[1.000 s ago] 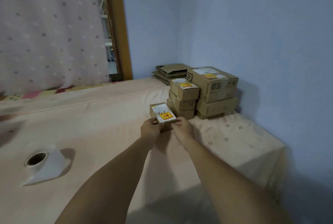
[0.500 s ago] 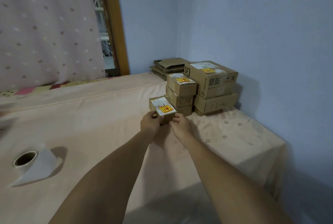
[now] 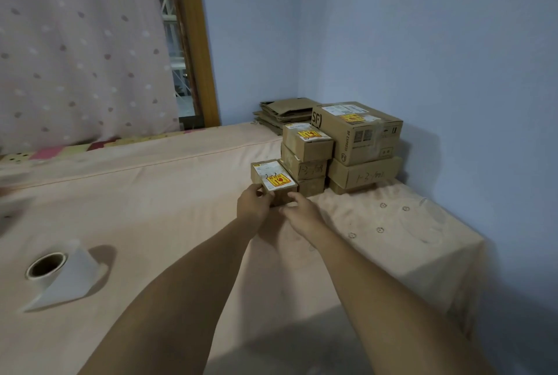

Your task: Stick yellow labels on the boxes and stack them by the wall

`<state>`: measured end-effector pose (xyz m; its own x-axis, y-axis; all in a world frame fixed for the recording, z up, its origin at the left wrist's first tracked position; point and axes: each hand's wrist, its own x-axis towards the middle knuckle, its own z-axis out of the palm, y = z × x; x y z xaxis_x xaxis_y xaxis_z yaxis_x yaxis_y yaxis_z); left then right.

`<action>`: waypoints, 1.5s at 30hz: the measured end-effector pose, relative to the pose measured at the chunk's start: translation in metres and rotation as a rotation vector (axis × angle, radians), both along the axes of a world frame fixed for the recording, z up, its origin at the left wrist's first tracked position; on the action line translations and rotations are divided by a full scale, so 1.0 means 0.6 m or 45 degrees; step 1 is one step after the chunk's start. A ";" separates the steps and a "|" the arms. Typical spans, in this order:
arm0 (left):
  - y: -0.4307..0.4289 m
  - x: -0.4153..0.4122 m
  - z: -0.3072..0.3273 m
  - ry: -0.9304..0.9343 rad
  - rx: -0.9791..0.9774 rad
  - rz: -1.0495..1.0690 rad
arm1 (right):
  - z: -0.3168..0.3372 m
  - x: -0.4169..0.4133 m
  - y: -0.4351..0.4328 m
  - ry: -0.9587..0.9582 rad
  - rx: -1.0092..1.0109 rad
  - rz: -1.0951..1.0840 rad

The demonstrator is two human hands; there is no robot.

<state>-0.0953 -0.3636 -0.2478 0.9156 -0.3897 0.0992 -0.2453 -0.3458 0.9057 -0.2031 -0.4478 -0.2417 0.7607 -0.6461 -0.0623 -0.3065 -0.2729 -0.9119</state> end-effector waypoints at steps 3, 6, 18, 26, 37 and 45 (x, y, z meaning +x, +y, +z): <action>0.007 -0.002 0.002 0.013 0.022 0.010 | -0.001 -0.001 0.003 0.011 -0.016 -0.014; 0.025 -0.004 0.010 -0.067 0.131 0.003 | 0.004 0.001 0.010 0.044 -0.030 -0.075; 0.210 0.018 0.052 -0.607 0.944 -0.064 | 0.078 0.037 0.135 0.389 -0.399 0.073; 0.446 0.066 0.089 -0.638 1.182 0.168 | 0.128 0.126 0.319 0.429 -0.820 0.437; 0.612 0.091 0.068 -0.534 0.965 0.561 | 0.099 0.202 0.520 0.361 -0.881 0.676; 0.625 0.089 0.057 -0.554 1.015 0.394 | 0.080 0.219 0.529 0.338 -0.458 0.610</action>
<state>-0.0419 0.0113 -0.2137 0.9348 -0.2365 0.2651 -0.2989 -0.9269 0.2269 -0.0716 -0.1302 -0.1938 0.9580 -0.2550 -0.1312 -0.2775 -0.7091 -0.6482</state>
